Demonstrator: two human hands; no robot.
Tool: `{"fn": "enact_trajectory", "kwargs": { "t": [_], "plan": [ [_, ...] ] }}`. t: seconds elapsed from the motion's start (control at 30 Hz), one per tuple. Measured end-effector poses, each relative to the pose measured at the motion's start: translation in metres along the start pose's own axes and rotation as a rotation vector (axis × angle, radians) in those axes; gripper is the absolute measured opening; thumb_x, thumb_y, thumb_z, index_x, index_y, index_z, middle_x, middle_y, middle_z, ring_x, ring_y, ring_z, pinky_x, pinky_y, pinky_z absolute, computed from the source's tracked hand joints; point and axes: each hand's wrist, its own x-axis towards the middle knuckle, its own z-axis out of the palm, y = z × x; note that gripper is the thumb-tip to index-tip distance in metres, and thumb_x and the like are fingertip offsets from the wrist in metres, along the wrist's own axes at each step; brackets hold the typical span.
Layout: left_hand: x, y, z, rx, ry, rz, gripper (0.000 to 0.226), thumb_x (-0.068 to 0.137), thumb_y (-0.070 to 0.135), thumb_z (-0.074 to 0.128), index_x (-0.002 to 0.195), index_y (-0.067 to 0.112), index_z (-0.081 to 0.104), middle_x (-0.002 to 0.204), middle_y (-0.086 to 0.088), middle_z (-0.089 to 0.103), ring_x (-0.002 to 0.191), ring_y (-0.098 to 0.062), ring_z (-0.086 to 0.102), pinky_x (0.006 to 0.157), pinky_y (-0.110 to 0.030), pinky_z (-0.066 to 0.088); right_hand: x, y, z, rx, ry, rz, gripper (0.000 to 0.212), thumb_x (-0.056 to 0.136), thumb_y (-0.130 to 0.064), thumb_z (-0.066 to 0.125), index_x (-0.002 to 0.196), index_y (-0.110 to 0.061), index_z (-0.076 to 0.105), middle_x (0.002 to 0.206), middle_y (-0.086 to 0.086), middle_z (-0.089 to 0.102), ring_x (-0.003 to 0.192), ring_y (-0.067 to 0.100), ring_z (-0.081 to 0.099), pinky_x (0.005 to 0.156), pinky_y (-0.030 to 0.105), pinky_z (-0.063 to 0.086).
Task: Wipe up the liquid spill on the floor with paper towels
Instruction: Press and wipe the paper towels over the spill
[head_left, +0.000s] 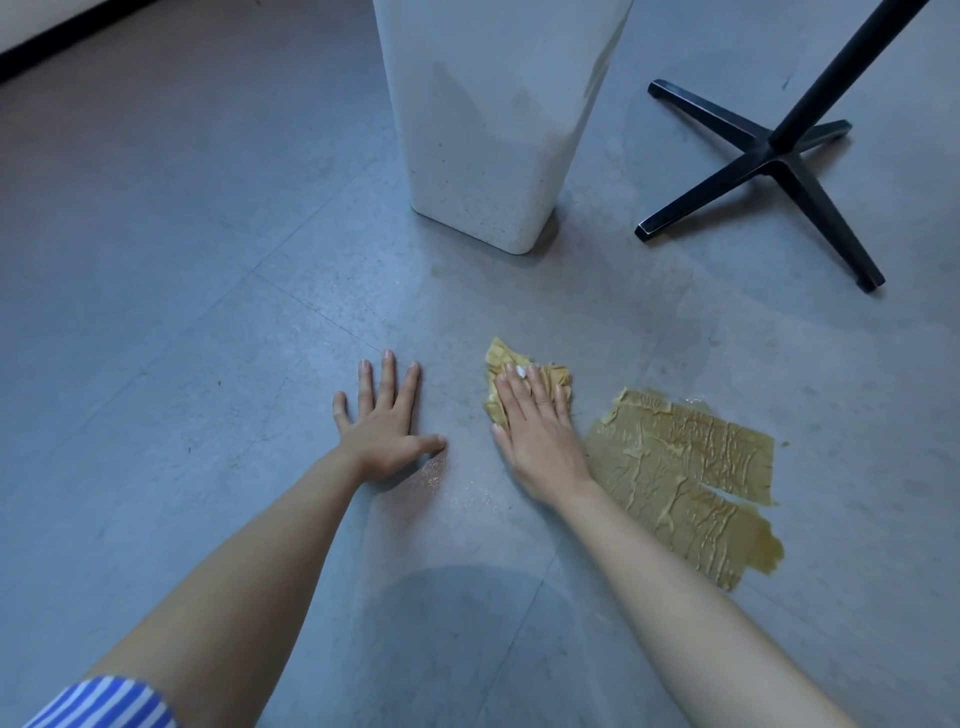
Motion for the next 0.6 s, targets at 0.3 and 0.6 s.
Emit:
{"fn": "enact_trajectory", "kwargs": {
  "t": [0.3,0.6],
  "plan": [
    [-0.001,0.002,-0.002,-0.005,-0.002,0.008,0.103,0.082,0.053,0.057,0.150,0.035,-0.017,0.152,0.002,-0.037,0.140,-0.023,-0.034,0.111,-0.057,-0.013,0.026,-0.017,-0.017,0.013,-0.049,-0.059,0.060,0.102,-0.041,0.023,0.152,-0.020,-0.001,0.159,-0.007,-0.011,0.146,0.017,-0.015,0.118,0.044,-0.008],
    [0.000,-0.002,-0.001,-0.020,0.008,0.012,0.103,0.081,0.053,0.060,0.150,0.035,-0.016,0.153,0.003,-0.035,0.141,-0.023,-0.033,0.112,-0.056,-0.013,0.025,-0.009,-0.016,-0.048,-0.074,-0.099,0.059,0.101,-0.042,0.023,0.153,-0.023,0.002,0.160,-0.009,-0.006,0.147,0.013,-0.011,0.119,0.043,-0.005]
  ]
}}
